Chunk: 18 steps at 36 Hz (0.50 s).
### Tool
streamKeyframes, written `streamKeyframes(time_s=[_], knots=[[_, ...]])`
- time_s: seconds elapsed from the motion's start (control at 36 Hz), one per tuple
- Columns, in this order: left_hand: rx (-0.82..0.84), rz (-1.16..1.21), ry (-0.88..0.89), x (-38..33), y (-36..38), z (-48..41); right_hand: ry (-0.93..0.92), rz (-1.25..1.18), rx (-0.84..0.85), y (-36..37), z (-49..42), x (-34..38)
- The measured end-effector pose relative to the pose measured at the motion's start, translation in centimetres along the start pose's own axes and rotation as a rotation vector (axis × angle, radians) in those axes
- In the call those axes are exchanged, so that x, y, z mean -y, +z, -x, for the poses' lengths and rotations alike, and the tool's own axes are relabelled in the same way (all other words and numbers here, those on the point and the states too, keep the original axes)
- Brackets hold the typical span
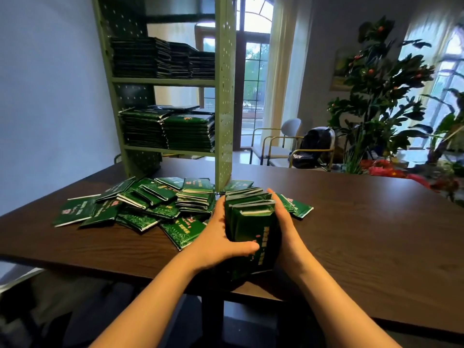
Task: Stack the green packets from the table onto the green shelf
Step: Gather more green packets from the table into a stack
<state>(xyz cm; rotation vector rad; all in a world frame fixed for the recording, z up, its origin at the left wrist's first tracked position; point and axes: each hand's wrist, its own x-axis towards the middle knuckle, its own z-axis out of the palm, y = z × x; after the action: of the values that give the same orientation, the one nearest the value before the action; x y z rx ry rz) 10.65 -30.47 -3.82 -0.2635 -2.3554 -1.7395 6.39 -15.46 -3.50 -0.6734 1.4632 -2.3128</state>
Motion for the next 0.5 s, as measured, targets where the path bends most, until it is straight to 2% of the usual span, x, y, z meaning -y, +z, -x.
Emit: streamKeyframes(time_s=[0.14, 0.28, 0.39, 0.5], knots=[[-0.143, 0.053, 0.036, 0.0, 0.9, 0.9, 0.003, -0.034, 0.016, 1.0, 0.7, 1.2], [-0.227, 0.237, 0.027, 0.4, 2.7, 1.4, -0.040, -0.010, -0.148, 1.6, 0.2, 1.1], [-0.276, 0.429, 0.048, 0.6, 3.9, 1.2, -0.045, -0.067, -0.176, 2.2, 0.1, 0.4], [-0.284, 0.475, 0.078, 0.6, 4.3, 1.0, 0.001, -0.126, -0.210, 2.0, 0.0, -0.5]])
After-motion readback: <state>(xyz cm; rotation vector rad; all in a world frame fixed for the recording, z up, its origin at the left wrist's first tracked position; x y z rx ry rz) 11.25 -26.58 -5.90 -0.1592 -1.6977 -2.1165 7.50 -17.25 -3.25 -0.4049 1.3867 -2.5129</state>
